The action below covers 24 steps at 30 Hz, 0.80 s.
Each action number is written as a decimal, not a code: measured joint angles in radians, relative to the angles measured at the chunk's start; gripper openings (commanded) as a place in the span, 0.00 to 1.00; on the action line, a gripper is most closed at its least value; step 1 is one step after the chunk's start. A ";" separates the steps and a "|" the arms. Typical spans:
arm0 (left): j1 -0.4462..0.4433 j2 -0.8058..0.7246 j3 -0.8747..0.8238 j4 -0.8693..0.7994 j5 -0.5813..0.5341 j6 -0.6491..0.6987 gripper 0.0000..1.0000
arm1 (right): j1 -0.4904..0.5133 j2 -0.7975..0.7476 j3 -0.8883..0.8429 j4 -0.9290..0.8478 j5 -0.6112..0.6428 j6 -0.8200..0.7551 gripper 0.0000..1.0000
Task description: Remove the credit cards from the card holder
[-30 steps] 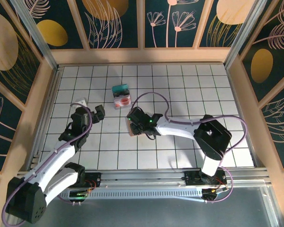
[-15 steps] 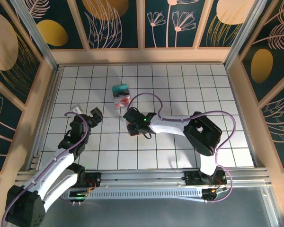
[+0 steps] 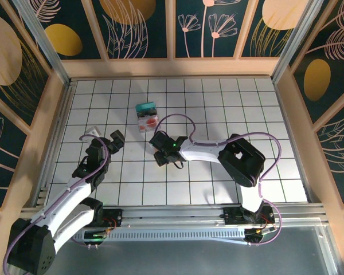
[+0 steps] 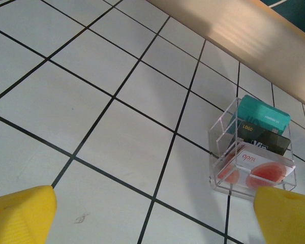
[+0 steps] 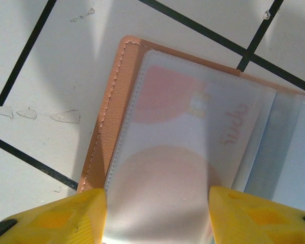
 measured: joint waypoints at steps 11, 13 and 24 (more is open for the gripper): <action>0.000 0.002 0.000 0.000 -0.008 0.001 0.99 | -0.008 0.000 0.000 0.004 -0.016 0.006 0.39; 0.000 0.002 0.000 0.000 -0.007 0.002 0.99 | -0.010 0.000 -0.001 0.008 -0.021 0.010 0.35; 0.000 0.003 0.033 -0.024 -0.008 0.061 0.99 | -0.037 0.000 -0.014 0.066 -0.090 0.048 0.15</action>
